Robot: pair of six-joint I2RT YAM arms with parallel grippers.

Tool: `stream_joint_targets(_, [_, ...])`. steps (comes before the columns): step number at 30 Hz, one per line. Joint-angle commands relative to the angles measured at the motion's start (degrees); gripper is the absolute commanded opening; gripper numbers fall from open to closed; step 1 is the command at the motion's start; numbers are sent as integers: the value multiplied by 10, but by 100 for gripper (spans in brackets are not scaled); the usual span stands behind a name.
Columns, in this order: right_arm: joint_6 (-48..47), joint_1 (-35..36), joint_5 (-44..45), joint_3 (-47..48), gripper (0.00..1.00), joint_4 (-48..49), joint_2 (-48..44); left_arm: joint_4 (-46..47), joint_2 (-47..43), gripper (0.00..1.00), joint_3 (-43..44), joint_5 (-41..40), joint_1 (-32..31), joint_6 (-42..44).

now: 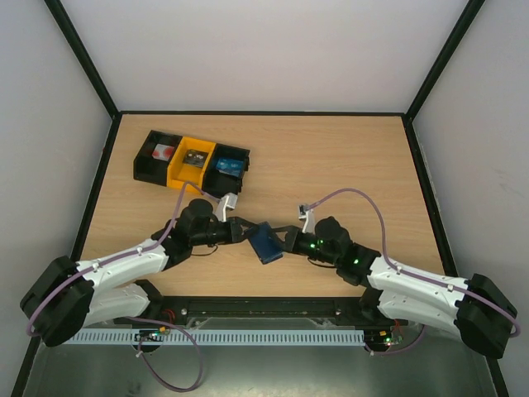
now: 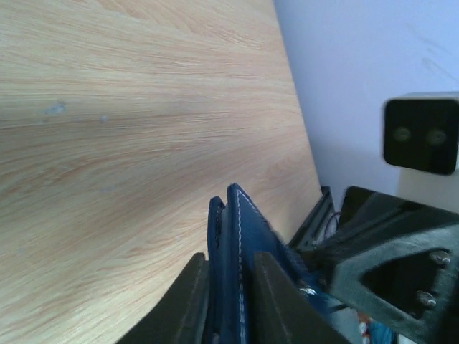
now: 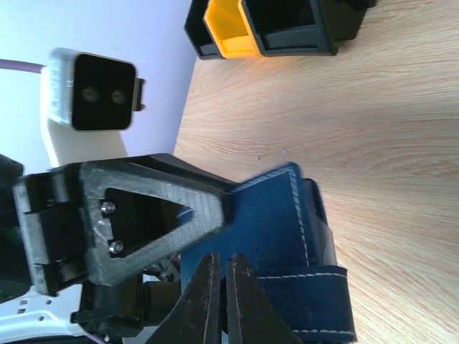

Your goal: Take the credit cards out of the card holder

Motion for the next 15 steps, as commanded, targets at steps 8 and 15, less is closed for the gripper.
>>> stream_joint_targets(8, [-59,4,96,-14,2,-91,-56,-30,1,3,-4,1,-3,47])
stream_joint_targets(15, [-75,4,139,-29,2,-122,-72,-79,22,3,6,-30,-2,91])
